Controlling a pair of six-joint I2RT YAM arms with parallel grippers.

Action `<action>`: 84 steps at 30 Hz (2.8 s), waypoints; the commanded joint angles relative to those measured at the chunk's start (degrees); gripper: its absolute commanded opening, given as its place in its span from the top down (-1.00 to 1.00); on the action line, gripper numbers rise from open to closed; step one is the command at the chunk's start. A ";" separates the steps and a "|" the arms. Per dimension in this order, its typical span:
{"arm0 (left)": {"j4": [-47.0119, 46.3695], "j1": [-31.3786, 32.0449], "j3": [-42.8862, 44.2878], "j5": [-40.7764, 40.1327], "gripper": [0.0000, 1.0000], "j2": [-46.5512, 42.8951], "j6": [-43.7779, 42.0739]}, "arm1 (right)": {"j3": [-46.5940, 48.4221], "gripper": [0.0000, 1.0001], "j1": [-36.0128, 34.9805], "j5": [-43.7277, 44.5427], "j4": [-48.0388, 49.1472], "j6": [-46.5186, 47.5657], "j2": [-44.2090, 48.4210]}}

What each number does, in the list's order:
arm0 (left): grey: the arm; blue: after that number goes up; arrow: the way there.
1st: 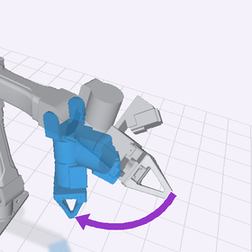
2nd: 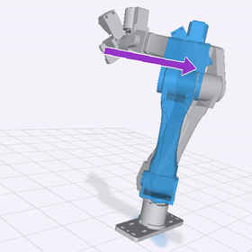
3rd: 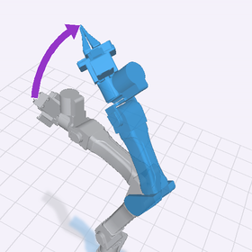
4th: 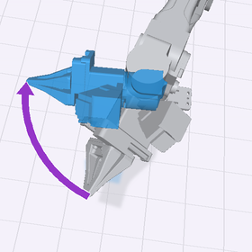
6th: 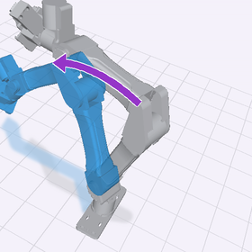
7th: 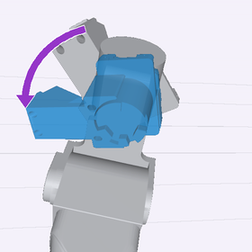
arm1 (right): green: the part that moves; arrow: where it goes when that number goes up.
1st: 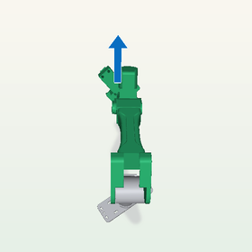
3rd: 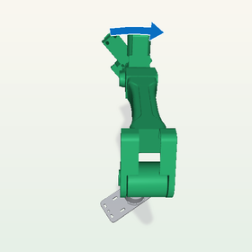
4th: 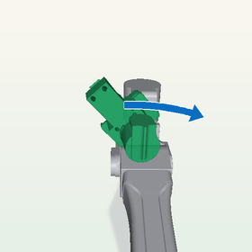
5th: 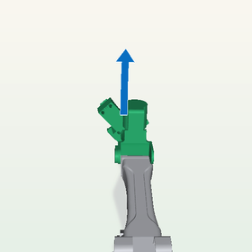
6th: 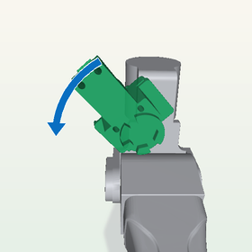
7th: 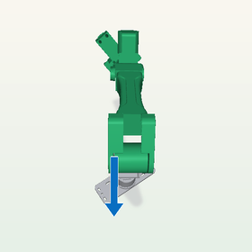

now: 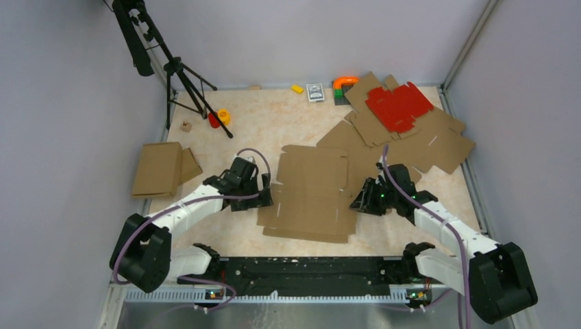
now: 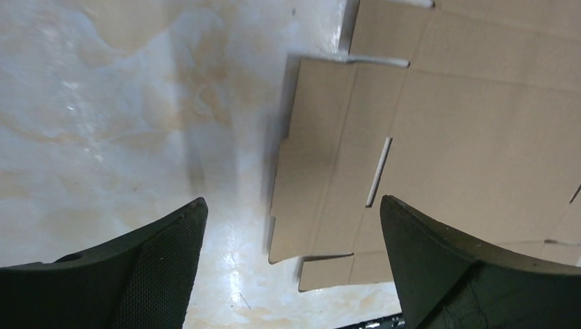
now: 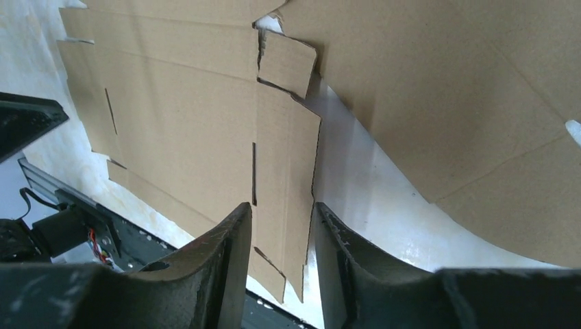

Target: Fold the paper box

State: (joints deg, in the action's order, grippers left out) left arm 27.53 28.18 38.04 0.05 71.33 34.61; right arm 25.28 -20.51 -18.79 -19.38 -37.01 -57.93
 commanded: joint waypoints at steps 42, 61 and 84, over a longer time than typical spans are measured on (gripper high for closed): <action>-13.16 -0.07 -3.19 15.07 0.26 3.56 -1.30 | -3.77 0.23 -0.57 0.26 7.45 1.67 -4.88; -9.03 -0.14 -4.32 5.84 0.52 -19.57 -3.39 | 7.53 1.00 -0.58 0.12 2.92 14.63 7.88; -59.05 -23.76 -14.43 34.87 -0.96 -11.57 8.53 | 10.38 1.00 -1.55 -16.80 8.80 17.32 11.80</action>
State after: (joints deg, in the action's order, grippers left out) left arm -17.58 6.46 22.48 21.17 53.34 39.81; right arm 33.50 -21.39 -32.95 -12.08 -19.99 -46.26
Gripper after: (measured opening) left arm 0.980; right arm 0.008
